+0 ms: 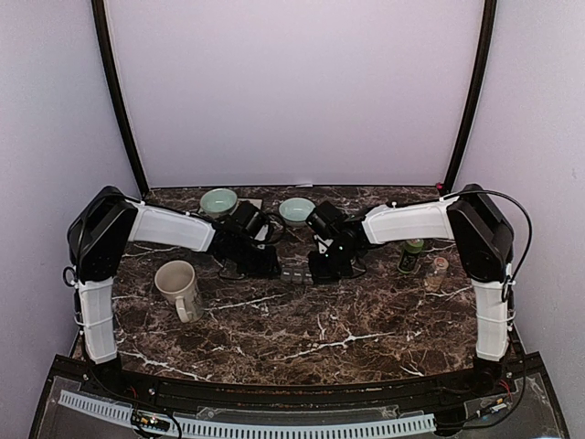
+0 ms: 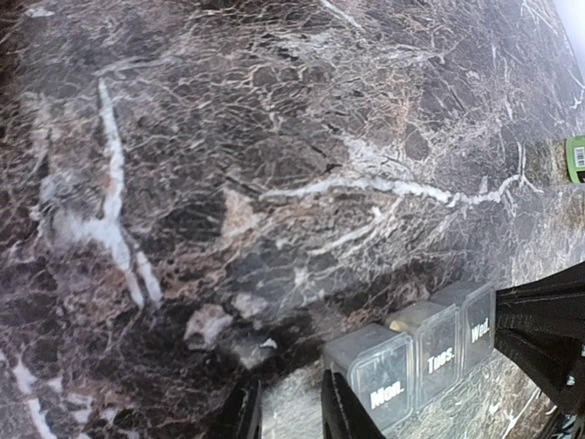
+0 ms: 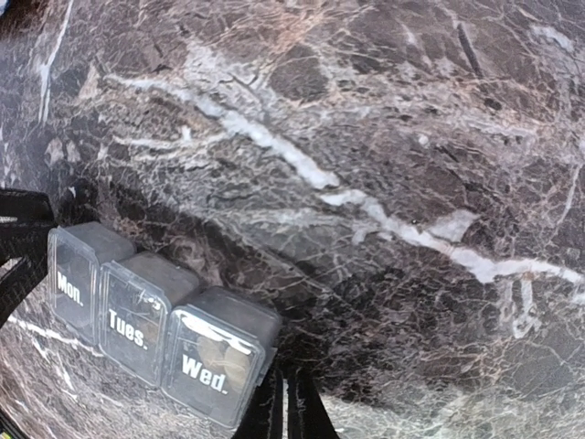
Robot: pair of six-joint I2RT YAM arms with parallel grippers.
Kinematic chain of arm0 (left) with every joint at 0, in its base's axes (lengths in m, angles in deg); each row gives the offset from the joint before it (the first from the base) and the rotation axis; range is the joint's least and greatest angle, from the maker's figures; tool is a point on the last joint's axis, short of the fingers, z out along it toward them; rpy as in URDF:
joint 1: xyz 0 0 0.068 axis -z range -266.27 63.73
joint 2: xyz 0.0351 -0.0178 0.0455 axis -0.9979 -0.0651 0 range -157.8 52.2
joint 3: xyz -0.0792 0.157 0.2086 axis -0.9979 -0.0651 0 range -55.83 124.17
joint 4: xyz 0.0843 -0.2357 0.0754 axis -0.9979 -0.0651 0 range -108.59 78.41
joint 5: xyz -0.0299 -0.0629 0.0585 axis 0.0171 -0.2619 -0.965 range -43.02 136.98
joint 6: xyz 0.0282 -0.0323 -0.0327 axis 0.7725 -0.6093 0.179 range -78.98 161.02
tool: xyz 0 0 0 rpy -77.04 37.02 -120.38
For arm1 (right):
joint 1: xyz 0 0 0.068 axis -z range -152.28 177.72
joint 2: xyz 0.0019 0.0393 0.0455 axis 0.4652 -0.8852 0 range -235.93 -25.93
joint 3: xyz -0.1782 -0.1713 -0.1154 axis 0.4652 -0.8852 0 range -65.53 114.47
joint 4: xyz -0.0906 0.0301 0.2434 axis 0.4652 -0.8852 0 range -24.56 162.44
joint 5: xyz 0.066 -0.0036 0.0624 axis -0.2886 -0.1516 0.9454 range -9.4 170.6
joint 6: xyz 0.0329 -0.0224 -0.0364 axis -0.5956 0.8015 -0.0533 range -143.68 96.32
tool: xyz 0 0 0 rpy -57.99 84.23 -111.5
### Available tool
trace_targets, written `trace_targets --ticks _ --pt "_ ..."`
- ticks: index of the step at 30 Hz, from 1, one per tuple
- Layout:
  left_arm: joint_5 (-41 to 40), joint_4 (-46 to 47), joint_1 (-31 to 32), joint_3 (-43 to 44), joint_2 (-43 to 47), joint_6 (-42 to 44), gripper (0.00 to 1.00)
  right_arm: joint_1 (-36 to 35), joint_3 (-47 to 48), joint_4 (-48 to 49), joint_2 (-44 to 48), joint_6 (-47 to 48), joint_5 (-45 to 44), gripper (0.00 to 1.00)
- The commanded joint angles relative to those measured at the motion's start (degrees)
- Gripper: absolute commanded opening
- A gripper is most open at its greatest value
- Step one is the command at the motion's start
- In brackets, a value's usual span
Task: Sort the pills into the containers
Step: Adjust the pill container at the center of the board, then reset both arms
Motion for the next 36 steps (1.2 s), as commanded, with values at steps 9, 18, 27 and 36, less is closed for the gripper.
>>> trace_targets --ticks 9,18,27,36 --pt "-9.6 -8.7 -0.1 4.3 5.6 0.2 0.33 0.1 -0.9 -1.7 7.7 1.4 -6.3 0.24" --pt "-19.5 -9.4 -1.3 7.4 14.3 4.3 0.44 0.6 -0.6 -1.4 18.1 5.6 -14.5 0.43" --pt "-37.9 1.1 -3.1 -0.2 32.7 19.6 0.70 8.5 0.9 -1.9 29.0 8.0 -27.2 0.85" --pt "-53.9 20.8 -6.8 -17.1 47.7 32.4 0.94 15.6 -6.0 1.5 40.8 7.8 -41.5 1.00"
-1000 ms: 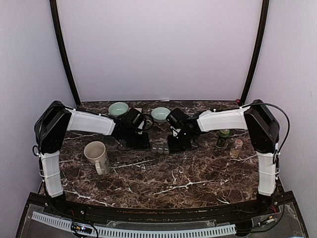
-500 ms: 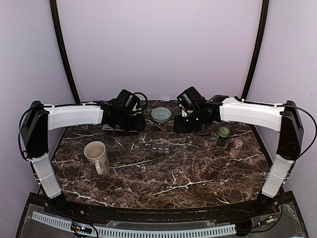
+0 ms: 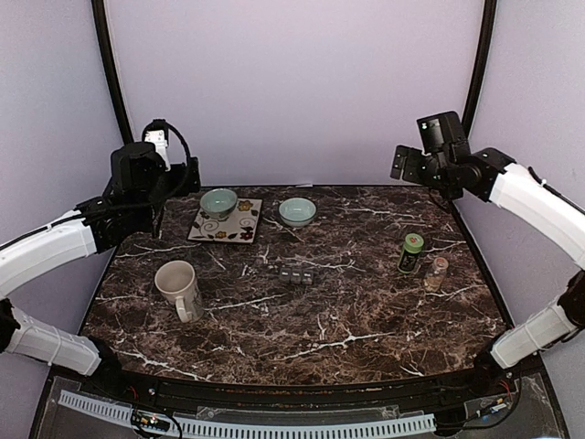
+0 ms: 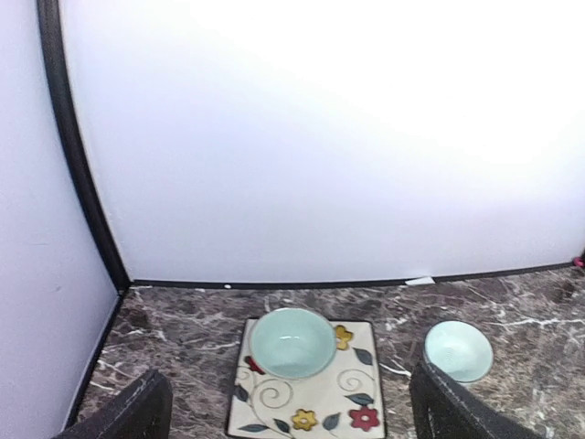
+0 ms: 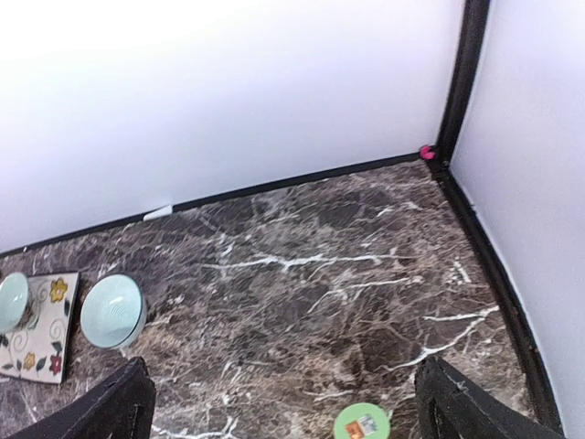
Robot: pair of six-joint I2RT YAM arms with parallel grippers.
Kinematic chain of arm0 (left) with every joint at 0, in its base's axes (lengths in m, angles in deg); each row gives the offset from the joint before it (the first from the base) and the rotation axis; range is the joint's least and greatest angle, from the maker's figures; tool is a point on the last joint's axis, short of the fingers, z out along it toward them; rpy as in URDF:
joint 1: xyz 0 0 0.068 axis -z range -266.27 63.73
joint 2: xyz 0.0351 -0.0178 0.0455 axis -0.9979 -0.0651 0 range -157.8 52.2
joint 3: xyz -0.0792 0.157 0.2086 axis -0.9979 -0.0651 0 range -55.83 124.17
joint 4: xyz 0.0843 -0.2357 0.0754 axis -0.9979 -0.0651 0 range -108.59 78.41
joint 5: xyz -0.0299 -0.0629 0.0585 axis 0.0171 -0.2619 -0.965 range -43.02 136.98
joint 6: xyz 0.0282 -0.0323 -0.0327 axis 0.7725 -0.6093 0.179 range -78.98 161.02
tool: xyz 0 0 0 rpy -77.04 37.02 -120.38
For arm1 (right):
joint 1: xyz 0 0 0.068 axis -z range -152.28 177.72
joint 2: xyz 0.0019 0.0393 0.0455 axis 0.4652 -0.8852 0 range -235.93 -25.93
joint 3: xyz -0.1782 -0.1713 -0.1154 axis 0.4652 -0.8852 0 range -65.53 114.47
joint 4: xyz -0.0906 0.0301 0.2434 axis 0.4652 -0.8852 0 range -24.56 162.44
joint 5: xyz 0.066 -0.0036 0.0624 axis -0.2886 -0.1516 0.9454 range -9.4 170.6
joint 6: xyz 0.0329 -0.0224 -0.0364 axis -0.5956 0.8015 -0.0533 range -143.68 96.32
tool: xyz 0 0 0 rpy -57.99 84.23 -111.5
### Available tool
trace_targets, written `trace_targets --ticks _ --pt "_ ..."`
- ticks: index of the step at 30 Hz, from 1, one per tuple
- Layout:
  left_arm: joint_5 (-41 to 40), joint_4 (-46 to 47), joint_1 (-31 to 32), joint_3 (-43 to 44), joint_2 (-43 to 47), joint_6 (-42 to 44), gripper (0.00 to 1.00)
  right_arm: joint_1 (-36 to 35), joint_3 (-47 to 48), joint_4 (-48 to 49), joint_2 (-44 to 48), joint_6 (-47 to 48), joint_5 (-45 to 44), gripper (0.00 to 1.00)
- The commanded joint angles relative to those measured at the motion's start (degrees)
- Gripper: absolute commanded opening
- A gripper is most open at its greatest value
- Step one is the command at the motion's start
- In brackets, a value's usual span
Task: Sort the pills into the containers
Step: Reset both arms
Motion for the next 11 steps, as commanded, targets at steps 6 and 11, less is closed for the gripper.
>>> trace_targets --ticks 6,11 --pt "-9.6 7.5 -5.7 -10.6 7.8 4.7 0.96 4.0 -5.9 0.6 8.2 -0.1 -13.9 1.00" --pt "-9.0 6.6 -6.9 -12.9 10.1 4.0 0.96 5.3 -9.3 2.8 12.3 1.2 -13.9 1.00"
